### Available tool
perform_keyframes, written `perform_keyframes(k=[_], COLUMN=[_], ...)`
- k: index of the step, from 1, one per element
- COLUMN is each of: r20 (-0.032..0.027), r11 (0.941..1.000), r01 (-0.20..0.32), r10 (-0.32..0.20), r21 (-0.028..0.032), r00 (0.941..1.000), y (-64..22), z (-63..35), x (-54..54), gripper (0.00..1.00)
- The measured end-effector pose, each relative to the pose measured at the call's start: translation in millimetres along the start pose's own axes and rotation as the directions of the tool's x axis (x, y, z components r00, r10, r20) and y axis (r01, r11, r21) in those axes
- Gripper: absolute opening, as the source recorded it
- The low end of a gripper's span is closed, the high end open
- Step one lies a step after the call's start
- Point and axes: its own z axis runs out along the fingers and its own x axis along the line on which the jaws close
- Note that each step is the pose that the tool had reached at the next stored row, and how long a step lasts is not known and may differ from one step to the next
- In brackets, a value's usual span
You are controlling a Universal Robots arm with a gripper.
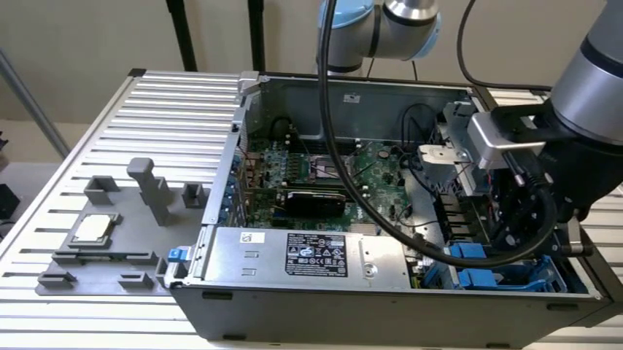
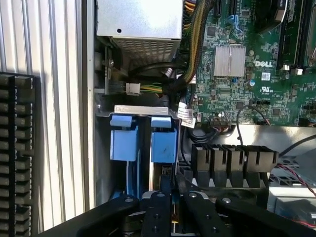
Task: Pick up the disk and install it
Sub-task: 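Insert the second disk wire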
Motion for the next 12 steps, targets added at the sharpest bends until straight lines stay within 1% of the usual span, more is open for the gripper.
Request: perform_keyframes(k=[9,12], r20=[-0.0002,0.0012], r11=[1.0,1.0], r01=[0.0,0.0], r10=[0.0,0.0], r21=[0.0,-0.0001], r00=[1.0,1.0], y=[0.3,0.3], z=[3.2,4.0], x=[0.7,0.7], gripper=[0.0,0.0])
